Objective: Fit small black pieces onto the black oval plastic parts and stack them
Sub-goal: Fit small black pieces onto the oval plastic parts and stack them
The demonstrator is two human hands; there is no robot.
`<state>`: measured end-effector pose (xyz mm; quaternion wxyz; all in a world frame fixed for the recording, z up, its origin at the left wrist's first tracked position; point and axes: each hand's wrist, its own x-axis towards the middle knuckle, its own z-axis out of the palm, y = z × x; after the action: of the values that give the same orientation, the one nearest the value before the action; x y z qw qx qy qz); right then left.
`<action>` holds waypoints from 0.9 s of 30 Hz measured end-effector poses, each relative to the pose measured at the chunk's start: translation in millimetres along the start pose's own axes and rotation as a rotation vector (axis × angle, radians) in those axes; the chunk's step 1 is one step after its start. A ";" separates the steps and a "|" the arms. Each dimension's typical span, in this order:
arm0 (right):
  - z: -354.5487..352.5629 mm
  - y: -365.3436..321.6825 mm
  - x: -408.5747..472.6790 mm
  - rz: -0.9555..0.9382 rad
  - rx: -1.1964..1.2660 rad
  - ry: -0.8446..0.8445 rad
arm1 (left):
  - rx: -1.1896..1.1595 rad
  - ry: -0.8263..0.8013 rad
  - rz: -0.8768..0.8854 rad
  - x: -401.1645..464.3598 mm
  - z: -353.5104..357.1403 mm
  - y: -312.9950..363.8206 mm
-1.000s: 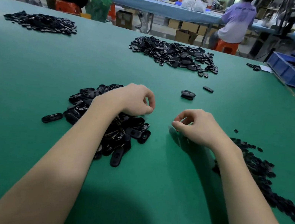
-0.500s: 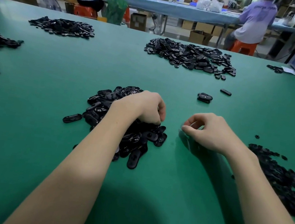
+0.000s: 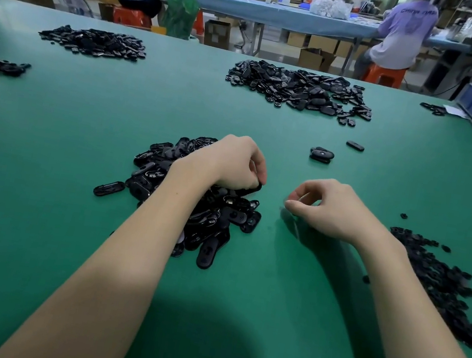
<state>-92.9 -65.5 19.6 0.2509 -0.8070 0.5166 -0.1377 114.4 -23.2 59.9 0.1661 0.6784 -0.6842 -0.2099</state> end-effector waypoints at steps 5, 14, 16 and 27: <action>-2.4 -2.6 -2.6 -0.008 0.129 0.008 | -0.081 0.086 0.042 1.6 0.9 4.4; -27.0 5.3 -12.8 0.054 0.505 0.018 | -0.418 0.097 0.157 1.5 21.0 25.9; -35.3 12.9 -15.9 0.076 0.492 0.034 | -0.463 0.056 0.172 3.1 29.8 30.0; -54.5 42.2 -24.2 0.140 0.466 0.092 | -1.029 0.033 -0.037 8.4 77.5 54.3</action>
<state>-161.8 -72.3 43.0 0.4154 -0.6824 0.5365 -0.2719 27.9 -27.3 20.9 0.4855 0.5242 -0.4775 -0.5114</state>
